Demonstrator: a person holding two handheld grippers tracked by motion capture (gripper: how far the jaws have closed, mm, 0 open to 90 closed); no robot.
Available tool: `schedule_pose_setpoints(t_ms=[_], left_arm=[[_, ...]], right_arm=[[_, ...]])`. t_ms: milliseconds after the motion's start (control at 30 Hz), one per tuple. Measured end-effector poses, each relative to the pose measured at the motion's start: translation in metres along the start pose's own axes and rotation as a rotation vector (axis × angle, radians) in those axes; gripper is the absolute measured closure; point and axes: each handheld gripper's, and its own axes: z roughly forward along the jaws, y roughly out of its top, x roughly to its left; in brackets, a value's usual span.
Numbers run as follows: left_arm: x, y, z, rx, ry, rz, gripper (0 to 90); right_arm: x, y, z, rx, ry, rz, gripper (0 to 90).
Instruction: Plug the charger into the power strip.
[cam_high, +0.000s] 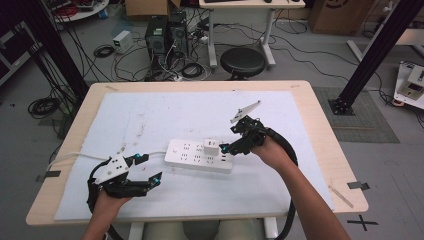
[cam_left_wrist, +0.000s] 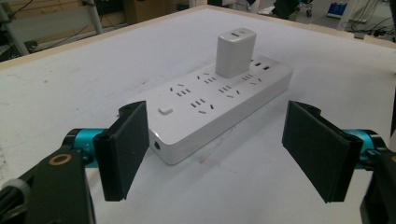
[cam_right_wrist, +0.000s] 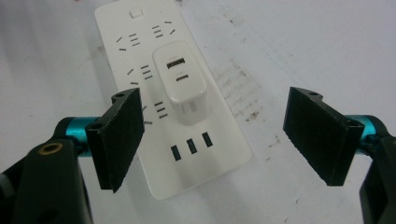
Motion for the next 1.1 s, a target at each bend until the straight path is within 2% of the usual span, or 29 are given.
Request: schedule_pose_setpoints(t_ms=[167, 233, 400, 600, 767, 1100], left_arm=[[0.0, 0.001, 0.0, -0.003, 0.002, 0.0, 23.2], [0.0, 0.002, 0.0, -0.003, 0.001, 0.002, 23.2], [0.001, 0.004, -0.001, -0.015, 0.006, 0.002, 23.2], [0.005, 0.004, -0.003, -0.024, 0.014, 0.002, 23.2], [0.007, 0.004, -0.006, -0.032, 0.02, -0.004, 23.2], [0.005, 0.006, -0.009, -0.043, 0.026, -0.001, 23.2]], right_arm=[[-0.001, -0.014, -0.01, -0.046, -0.019, 0.015, 20.4], [-0.001, -0.02, -0.015, -0.07, -0.02, 0.04, 18.7], [-0.001, -0.038, -0.028, -0.128, -0.026, 0.069, 15.9], [0.002, -0.062, -0.04, -0.2, -0.093, 0.099, 15.5], [0.003, -0.082, -0.046, -0.245, -0.112, 0.138, 15.5], [0.01, -0.103, -0.056, -0.326, -0.141, 0.156, 15.5]])
